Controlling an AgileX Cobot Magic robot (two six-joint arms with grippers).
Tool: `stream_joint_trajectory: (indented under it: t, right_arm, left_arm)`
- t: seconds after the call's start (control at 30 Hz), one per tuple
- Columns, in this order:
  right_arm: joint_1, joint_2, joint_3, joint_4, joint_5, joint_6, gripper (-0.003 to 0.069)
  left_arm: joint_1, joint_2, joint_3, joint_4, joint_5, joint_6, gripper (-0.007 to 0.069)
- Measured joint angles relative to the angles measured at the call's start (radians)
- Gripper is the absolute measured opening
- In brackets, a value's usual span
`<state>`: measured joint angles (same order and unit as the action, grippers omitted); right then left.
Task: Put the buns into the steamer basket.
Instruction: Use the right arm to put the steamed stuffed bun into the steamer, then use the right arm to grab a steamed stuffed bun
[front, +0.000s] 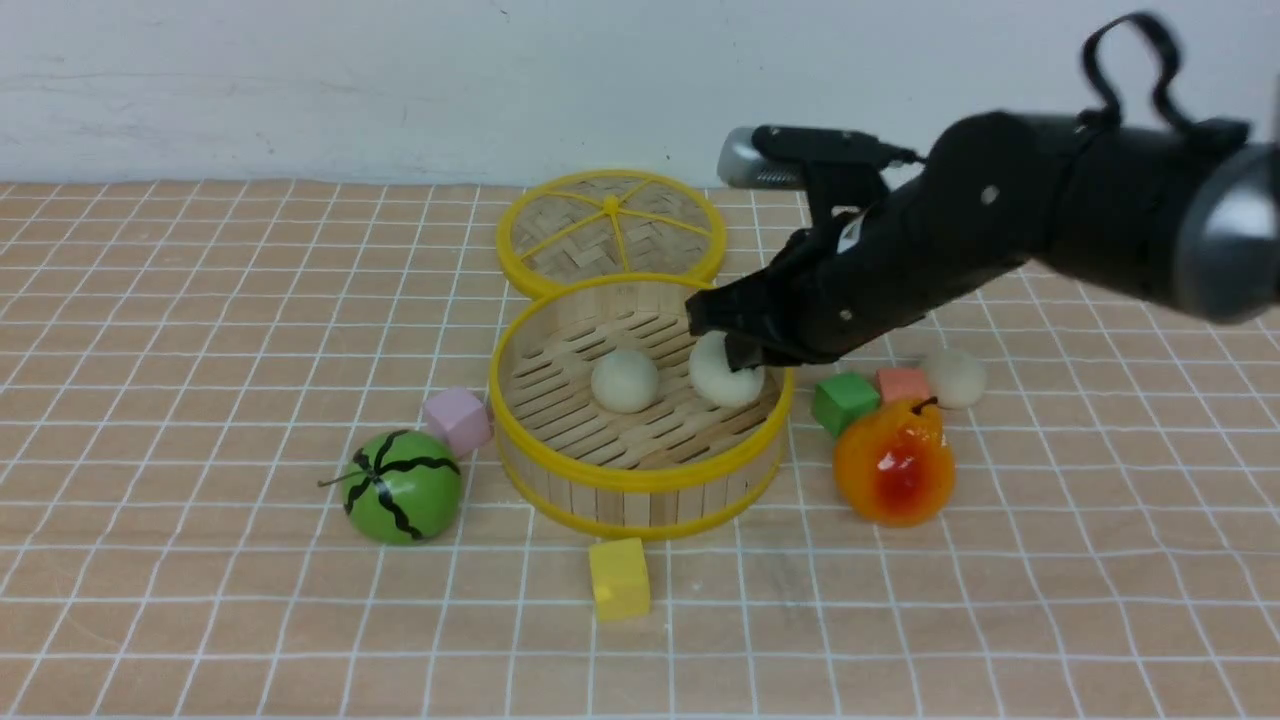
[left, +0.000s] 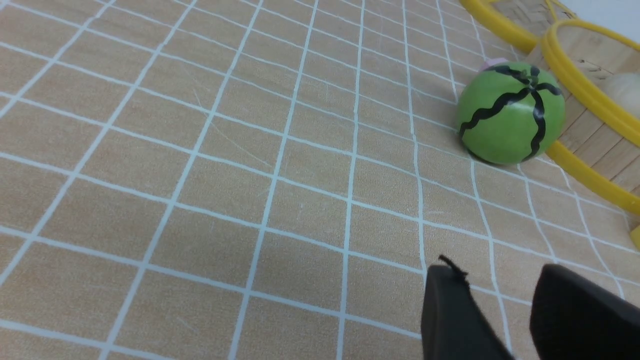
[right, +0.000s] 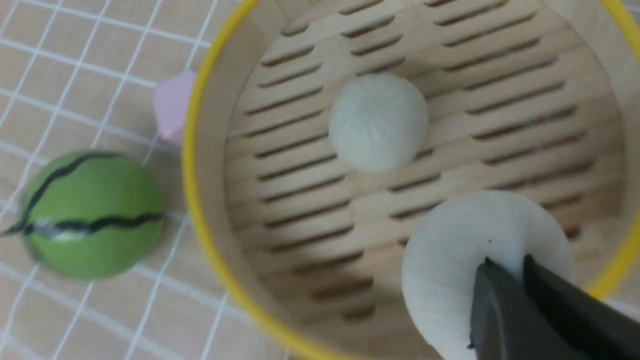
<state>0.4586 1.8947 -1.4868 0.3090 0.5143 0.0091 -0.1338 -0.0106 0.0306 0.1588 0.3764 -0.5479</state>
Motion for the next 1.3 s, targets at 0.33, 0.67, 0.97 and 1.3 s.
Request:
stream_joint_trajectory:
  t: [0.33, 0.67, 0.97, 1.3]
  right_arm:
    - [0.000, 0.127, 0.000, 0.007, -0.111, -0.026, 0.0118]
    - [0.000, 0.085, 0.000, -0.035, -0.108, -0.035, 0.0292]
    - [-0.033, -0.022, 0.000, -0.093, -0.030, -0.035, 0.0267]
    - [-0.204, -0.016, -0.001, -0.106, 0.046, -0.035, 0.0252]
  left_arm:
    - [0.000, 0.000, 0.000, 0.000, 0.000, 0.000, 0.0237]
    - [0.000, 0.000, 0.000, 0.000, 0.000, 0.000, 0.0238]
    - [0.000, 0.000, 0.000, 0.000, 0.000, 0.000, 0.0238]
    - [0.000, 0.000, 0.000, 0.000, 0.000, 0.000, 0.0238]
